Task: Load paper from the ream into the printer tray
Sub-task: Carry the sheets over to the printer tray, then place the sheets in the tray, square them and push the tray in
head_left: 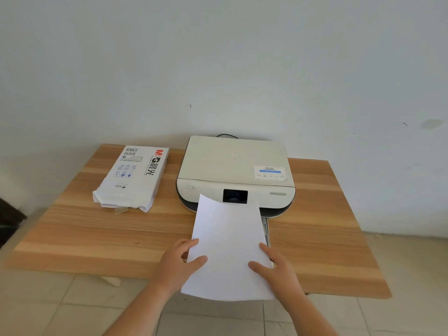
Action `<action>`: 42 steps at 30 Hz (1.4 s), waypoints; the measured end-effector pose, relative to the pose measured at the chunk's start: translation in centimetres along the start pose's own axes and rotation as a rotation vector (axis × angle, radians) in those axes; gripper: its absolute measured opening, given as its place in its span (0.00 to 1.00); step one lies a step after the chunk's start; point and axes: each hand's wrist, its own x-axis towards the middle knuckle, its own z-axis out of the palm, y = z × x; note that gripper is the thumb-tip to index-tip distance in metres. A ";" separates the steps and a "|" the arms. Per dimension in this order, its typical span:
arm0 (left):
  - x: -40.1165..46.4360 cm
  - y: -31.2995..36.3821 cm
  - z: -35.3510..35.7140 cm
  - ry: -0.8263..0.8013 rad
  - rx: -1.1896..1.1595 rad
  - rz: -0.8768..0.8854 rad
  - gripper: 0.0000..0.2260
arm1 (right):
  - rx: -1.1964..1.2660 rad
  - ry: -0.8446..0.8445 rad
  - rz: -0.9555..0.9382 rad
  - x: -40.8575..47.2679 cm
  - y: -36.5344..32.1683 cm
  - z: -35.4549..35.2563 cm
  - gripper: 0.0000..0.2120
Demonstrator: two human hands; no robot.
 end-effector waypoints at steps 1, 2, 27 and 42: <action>0.0 -0.2 0.1 -0.002 0.003 -0.006 0.24 | -0.007 0.001 0.002 -0.1 0.3 0.0 0.32; -0.1 -0.5 0.2 -0.004 0.003 -0.012 0.23 | -0.014 0.000 0.005 -0.1 0.6 0.1 0.32; 1.6 -4.5 4.6 -0.134 -0.218 -0.271 0.16 | 0.098 0.048 0.310 0.6 4.9 -0.2 0.20; 1.4 -4.5 7.1 -0.070 -0.309 -0.470 0.09 | 0.236 -0.009 0.498 2.6 6.8 -2.6 0.13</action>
